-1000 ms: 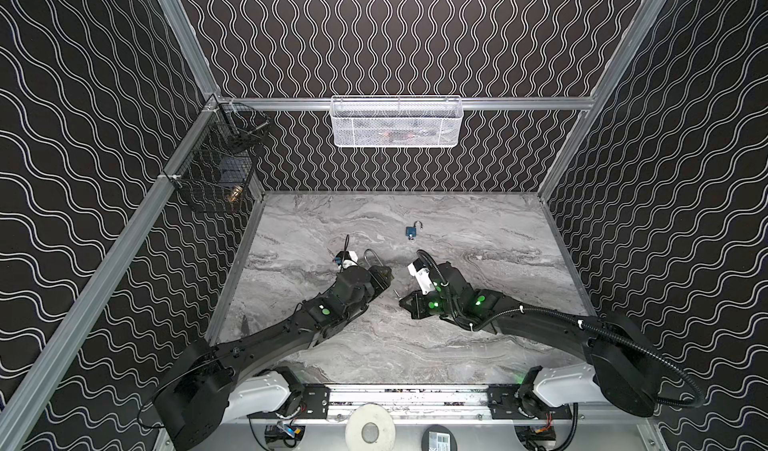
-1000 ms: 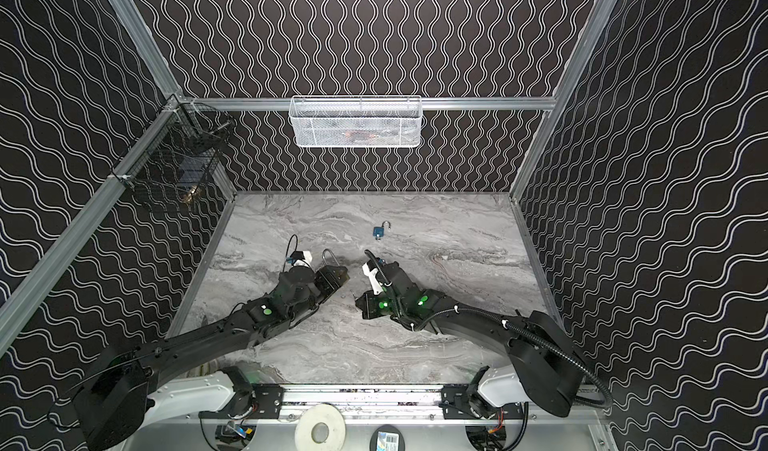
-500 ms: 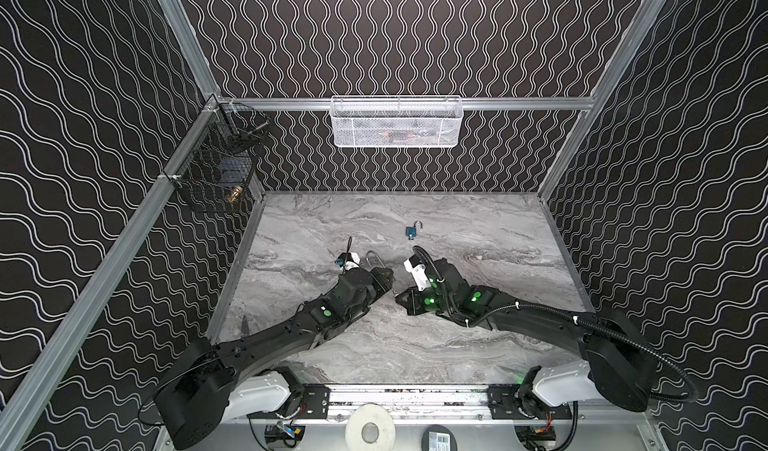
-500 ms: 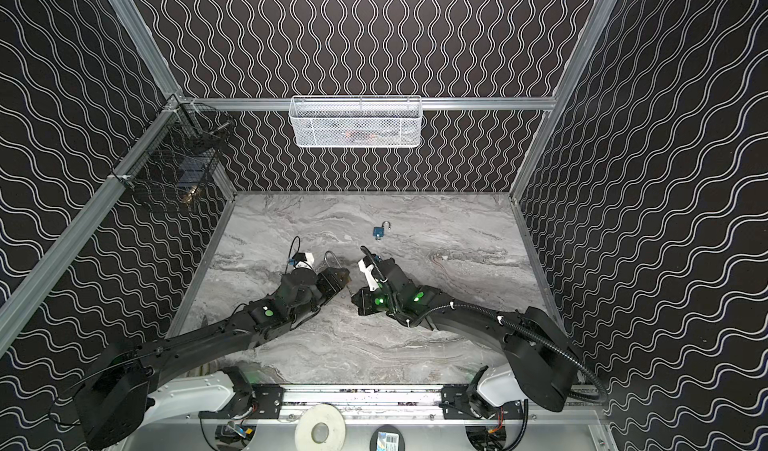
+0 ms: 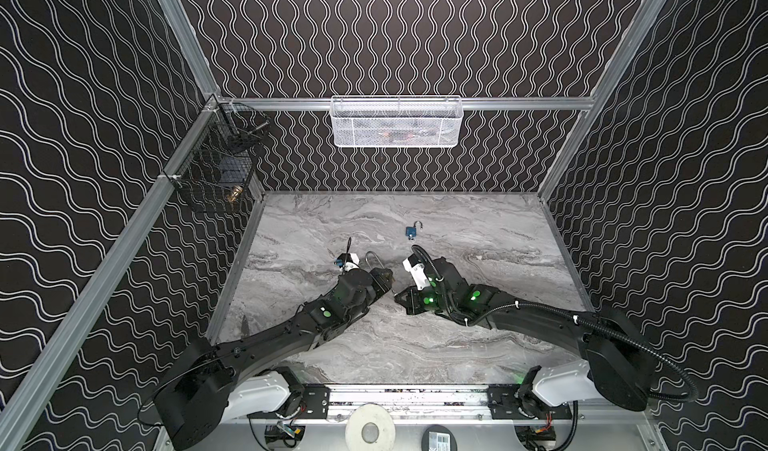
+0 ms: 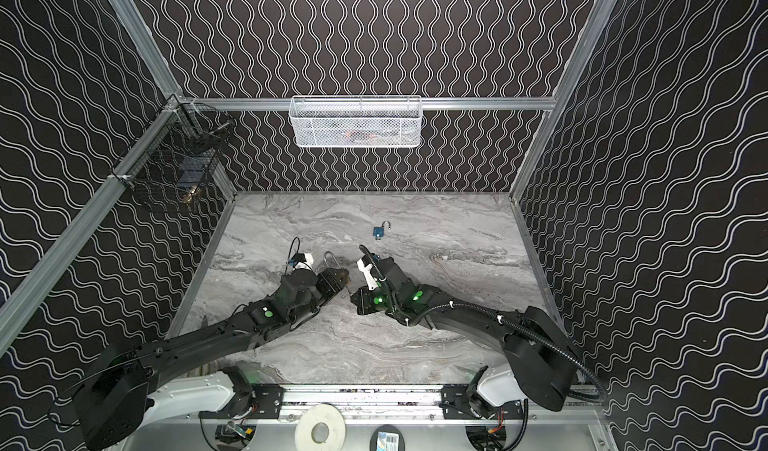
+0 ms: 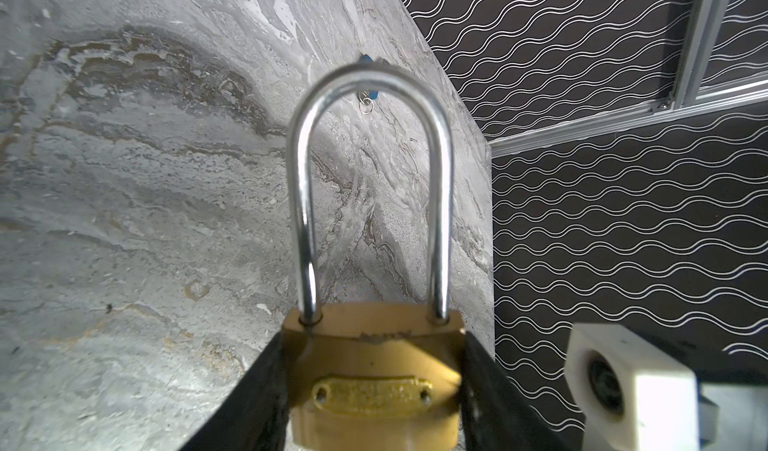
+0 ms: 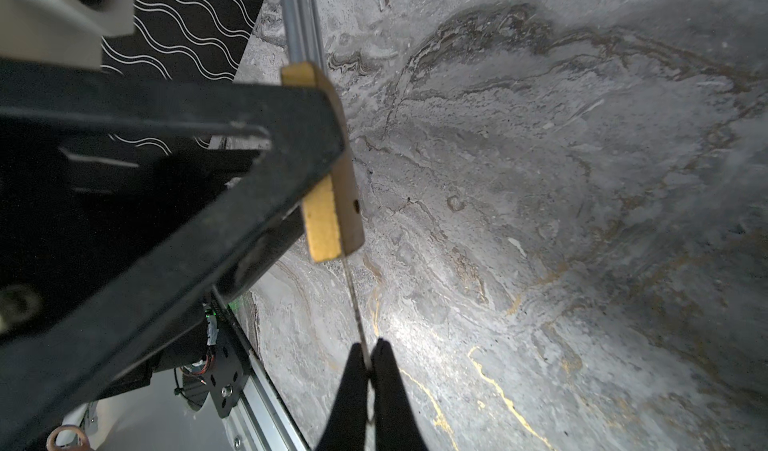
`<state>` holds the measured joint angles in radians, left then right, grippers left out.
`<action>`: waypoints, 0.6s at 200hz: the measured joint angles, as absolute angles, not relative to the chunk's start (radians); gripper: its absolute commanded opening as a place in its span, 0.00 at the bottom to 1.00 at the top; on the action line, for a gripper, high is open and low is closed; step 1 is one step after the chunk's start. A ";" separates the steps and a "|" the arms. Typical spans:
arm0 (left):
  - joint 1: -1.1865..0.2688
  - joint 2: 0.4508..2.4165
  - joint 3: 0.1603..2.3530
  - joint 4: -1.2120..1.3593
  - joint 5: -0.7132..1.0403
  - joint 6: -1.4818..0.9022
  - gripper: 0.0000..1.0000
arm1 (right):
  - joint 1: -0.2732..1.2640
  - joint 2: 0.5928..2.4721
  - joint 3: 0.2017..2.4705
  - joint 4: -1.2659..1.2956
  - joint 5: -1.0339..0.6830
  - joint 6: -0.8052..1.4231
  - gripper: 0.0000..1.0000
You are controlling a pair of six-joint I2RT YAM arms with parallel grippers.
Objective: Unlock with the key
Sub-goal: 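Push the key tip into the padlock keyhole with the right gripper while left holds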
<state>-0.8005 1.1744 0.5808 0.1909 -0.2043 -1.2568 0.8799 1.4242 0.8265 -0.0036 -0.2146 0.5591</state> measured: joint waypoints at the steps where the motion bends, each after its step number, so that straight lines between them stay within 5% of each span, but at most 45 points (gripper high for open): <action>1: -0.801 1.174 0.581 0.191 -0.204 -1.257 0.26 | 0.880 1.424 0.827 -0.004 -0.215 0.559 0.00; 120: -0.817 1.167 0.554 0.231 -0.222 -1.254 0.24 | 0.879 1.468 0.899 -0.056 -0.212 0.565 0.00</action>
